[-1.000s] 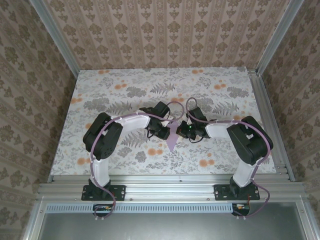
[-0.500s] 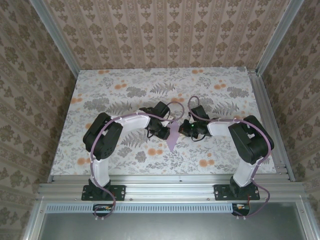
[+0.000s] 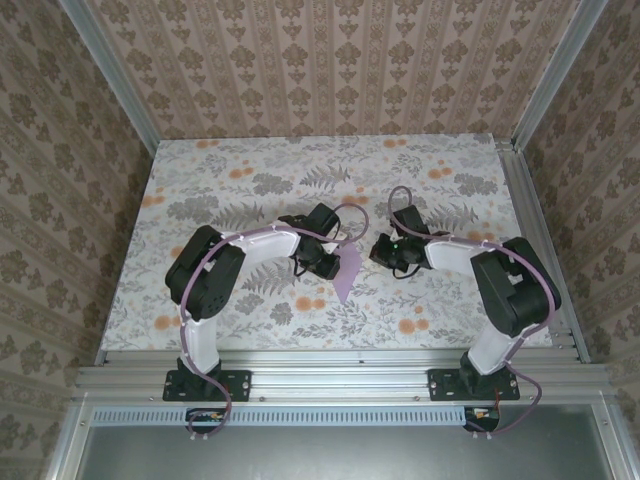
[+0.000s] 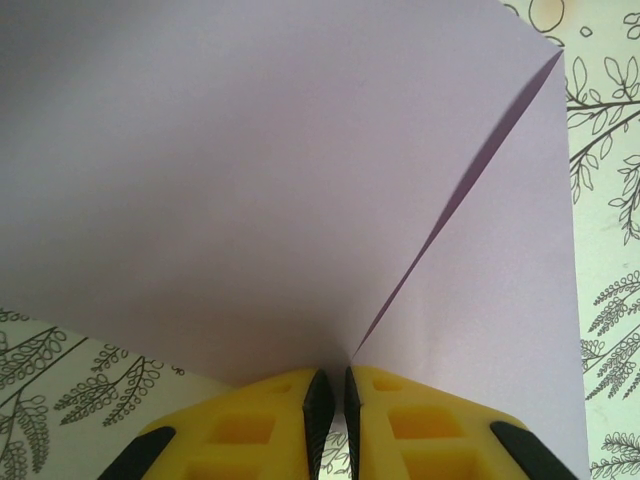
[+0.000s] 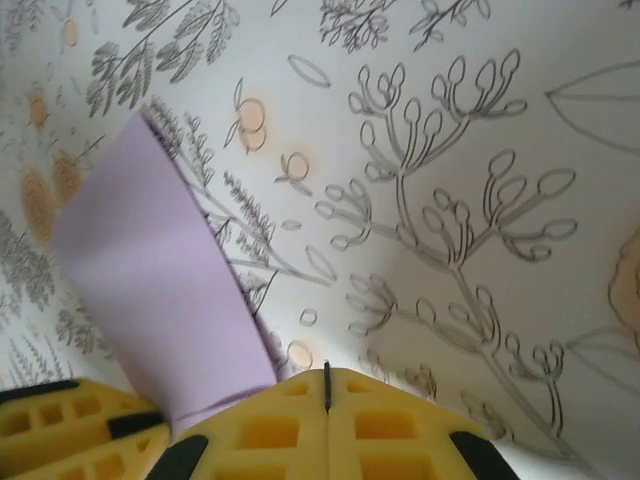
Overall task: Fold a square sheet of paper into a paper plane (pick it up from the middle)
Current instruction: Third fold the triangle at the center of the table.
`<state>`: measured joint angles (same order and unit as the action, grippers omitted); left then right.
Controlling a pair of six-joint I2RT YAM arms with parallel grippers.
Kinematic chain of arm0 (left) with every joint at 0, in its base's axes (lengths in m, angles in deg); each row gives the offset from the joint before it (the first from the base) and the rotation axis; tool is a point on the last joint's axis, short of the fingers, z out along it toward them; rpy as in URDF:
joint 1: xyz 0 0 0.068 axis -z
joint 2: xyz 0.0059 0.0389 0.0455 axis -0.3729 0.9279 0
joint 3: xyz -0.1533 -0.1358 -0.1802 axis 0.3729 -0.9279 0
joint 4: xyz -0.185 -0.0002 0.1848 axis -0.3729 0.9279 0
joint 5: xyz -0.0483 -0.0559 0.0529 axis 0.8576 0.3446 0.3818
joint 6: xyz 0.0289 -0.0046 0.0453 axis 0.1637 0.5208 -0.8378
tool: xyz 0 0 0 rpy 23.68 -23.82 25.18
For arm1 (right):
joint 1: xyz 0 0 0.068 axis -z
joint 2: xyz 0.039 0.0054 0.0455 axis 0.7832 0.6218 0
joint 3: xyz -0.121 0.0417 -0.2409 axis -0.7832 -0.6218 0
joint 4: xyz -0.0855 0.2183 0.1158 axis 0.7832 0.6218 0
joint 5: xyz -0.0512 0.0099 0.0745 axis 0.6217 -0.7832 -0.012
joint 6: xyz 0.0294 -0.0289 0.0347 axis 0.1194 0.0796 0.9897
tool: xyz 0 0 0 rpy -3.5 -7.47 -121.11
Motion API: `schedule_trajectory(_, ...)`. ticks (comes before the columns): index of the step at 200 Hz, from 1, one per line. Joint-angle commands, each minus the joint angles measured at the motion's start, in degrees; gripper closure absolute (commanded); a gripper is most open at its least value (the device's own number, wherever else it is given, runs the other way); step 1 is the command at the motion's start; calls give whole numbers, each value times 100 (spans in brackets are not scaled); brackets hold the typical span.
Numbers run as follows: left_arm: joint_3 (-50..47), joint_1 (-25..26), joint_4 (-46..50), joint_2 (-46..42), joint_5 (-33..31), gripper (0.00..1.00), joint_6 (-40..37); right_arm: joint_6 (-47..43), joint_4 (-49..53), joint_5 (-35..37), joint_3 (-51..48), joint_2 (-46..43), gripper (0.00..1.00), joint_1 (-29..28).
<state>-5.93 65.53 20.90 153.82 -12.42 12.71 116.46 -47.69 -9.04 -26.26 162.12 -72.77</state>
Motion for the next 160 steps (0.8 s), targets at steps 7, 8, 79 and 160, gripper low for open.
schedule_trajectory(7,-284,-9,355,274,-407,80,25,119,-193,-643,-317,-296,94,-36)
schedule_trajectory(8,-284,-11,349,268,-401,80,31,136,-214,-663,-331,-298,94,-38)
schedule_trajectory(79,-129,-52,167,-447,-138,76,314,452,-719,-1035,-572,-181,72,-509)
schedule_trajectory(160,-176,-130,149,-1145,144,66,559,513,-1051,-1081,-482,244,70,-595)
